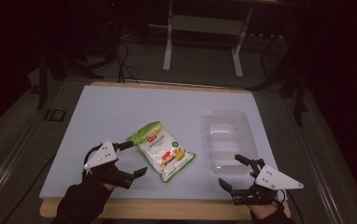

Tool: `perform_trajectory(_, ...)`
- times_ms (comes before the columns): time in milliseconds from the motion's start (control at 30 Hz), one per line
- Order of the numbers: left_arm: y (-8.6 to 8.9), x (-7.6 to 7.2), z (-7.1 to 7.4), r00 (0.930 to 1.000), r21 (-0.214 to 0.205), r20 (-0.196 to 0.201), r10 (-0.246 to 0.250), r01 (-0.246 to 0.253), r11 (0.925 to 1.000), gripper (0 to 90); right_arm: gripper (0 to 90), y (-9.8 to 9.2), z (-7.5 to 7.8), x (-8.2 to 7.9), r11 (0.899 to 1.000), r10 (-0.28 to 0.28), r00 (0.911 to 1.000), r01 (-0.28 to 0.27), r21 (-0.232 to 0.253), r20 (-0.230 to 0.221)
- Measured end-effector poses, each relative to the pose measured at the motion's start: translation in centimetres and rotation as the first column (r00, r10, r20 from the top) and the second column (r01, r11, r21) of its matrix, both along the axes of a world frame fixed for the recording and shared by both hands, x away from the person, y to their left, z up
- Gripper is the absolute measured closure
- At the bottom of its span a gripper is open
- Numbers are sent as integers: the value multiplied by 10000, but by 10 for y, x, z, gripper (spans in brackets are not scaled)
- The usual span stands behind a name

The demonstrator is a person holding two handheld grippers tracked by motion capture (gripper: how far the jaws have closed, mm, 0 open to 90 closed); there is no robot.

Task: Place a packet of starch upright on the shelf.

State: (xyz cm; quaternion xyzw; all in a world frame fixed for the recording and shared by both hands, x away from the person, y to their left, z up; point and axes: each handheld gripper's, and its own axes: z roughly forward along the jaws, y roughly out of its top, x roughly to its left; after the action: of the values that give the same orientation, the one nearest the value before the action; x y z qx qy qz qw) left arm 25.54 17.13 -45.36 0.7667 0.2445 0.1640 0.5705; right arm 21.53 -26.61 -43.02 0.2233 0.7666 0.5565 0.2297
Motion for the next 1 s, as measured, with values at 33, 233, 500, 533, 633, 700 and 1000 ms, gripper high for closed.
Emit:
perform_trajectory(33,2,7,1,9999,-28,-96,102,-102,9999,32,101,0,-1,1,10000,12,10000,-13,-25,-35)
perform_trajectory(233,5,27,-1,9976,96,-287,633,-630,9980,32,101,1,-2,2,9999,20,9999,-19,99,-138)
perform_trajectory(500,7,58,-6,9886,477,-650,1362,-1332,9899,52,101,3,-3,2,10000,64,9999,-65,-61,-105)
perform_trajectory(533,8,62,-7,9876,415,-747,1379,-1351,9900,64,101,3,-3,2,9999,84,9999,-85,-69,-124)
perform_trajectory(633,10,72,-13,9812,455,-1006,1644,-1605,9860,96,101,2,-3,2,10000,82,9999,-81,28,-90)
perform_trajectory(700,11,79,-19,9735,565,-1313,1870,-1810,9819,110,102,2,-3,2,10000,73,10000,-72,64,-66)
perform_trajectory(1000,12,105,-47,9420,973,-2503,2234,-2051,9739,131,103,5,-6,3,9998,175,9997,-177,-124,-194)
